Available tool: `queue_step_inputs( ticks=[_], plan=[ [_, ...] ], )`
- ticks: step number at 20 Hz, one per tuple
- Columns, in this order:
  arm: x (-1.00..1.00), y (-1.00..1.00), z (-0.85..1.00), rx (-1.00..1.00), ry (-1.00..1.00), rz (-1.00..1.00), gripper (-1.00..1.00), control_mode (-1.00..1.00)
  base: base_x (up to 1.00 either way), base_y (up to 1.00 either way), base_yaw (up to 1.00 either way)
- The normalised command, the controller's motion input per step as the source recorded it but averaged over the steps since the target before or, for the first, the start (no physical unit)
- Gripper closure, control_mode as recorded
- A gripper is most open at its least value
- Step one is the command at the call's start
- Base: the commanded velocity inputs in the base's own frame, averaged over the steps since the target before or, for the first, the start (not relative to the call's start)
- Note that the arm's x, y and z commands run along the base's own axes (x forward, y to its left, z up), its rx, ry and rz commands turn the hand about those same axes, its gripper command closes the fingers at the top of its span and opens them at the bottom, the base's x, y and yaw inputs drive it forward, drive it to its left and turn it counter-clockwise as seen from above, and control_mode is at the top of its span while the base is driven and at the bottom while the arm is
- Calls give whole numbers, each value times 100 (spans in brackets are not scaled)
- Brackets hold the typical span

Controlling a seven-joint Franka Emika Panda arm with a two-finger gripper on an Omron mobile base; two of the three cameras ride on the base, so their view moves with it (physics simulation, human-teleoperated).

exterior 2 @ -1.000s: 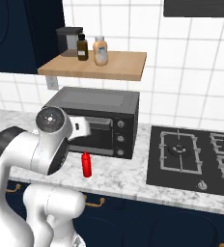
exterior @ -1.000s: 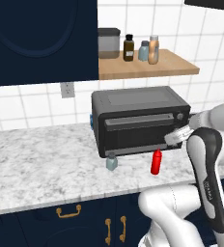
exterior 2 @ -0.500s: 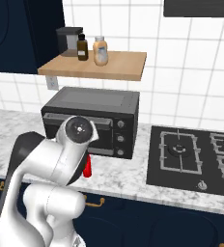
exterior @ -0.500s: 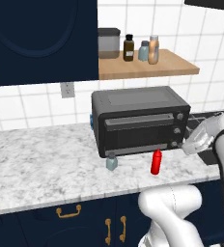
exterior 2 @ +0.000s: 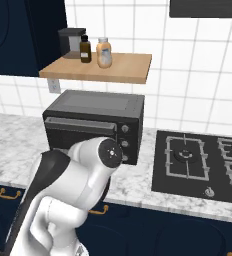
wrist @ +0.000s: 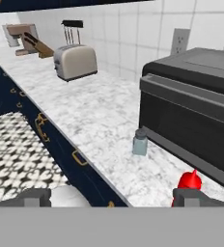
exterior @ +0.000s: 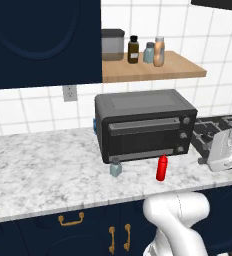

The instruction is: Put the shaker and condiment bottle from the counter next to their counterparts in the cabinet.

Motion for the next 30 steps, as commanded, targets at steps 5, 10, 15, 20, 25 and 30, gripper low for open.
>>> queue_step_inputs(
  ticks=[5, 10, 15, 20, 25, 30],
  plan=[
    [-23, 0, -28, 9, -2, 5, -100, -100, 0, 0, 0],
    [-13, 0, -24, 3, -7, 5, -100, -100, 0, 0, 0],
    [-4, 0, -22, 1, -17, 3, -100, -100, 0, 0, 0],
    [0, 5, -15, 0, -24, 3, -100, -100, 0, 0, 0],
    [0, 10, -24, 1, -10, 0, -100, -100, 0, 0, 0],
    [0, 7, -30, 6, 0, 0, -100, -100, 0, 0, 0]
  ],
)
